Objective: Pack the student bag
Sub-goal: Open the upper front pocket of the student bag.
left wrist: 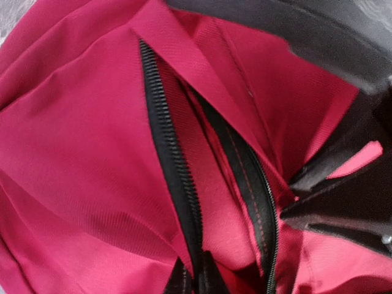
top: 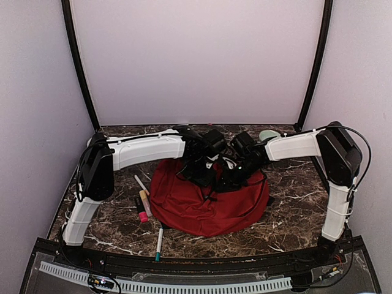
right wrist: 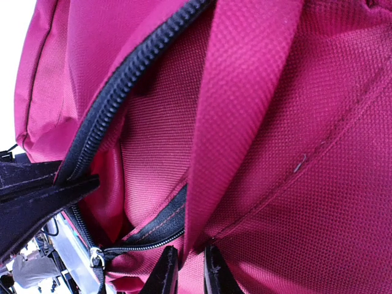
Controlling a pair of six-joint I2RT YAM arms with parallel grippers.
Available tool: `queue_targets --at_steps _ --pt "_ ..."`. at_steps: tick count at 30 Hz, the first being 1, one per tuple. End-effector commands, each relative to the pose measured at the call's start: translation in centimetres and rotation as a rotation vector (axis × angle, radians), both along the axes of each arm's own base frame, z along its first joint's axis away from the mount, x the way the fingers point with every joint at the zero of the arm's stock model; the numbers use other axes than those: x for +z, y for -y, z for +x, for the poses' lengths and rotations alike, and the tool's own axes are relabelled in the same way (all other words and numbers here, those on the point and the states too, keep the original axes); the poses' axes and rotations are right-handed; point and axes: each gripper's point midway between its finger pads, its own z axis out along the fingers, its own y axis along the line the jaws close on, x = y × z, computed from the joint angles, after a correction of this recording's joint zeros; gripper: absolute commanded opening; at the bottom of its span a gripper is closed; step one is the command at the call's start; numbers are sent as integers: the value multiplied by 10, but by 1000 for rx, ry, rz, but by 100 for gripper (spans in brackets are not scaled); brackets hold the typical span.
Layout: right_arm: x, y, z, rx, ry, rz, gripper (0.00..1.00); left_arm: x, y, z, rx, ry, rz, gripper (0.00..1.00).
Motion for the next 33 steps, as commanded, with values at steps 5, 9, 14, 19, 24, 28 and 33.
queue_targets --at_steps 5,9,14,19,24,28,33 --pt "-17 10 -14 12 -45 -49 18 35 -19 4 82 60 22 0" --pt "-19 10 -14 6 -51 -46 18 33 -26 1 111 56 25 0" --pt "-20 9 -14 5 -57 -47 17 29 -40 1 185 41 18 0" --pt "-20 9 -11 2 -55 -51 17 29 -58 7 255 33 -14 0" --pt "-17 8 -9 6 -55 -53 18 21 -55 3 246 3 -40 2" --pt "-7 5 -4 14 -43 -48 19 20 -54 5 244 -7 -57 8" --pt "17 -4 6 21 -17 -24 21 27 -51 9 232 4 -72 17"
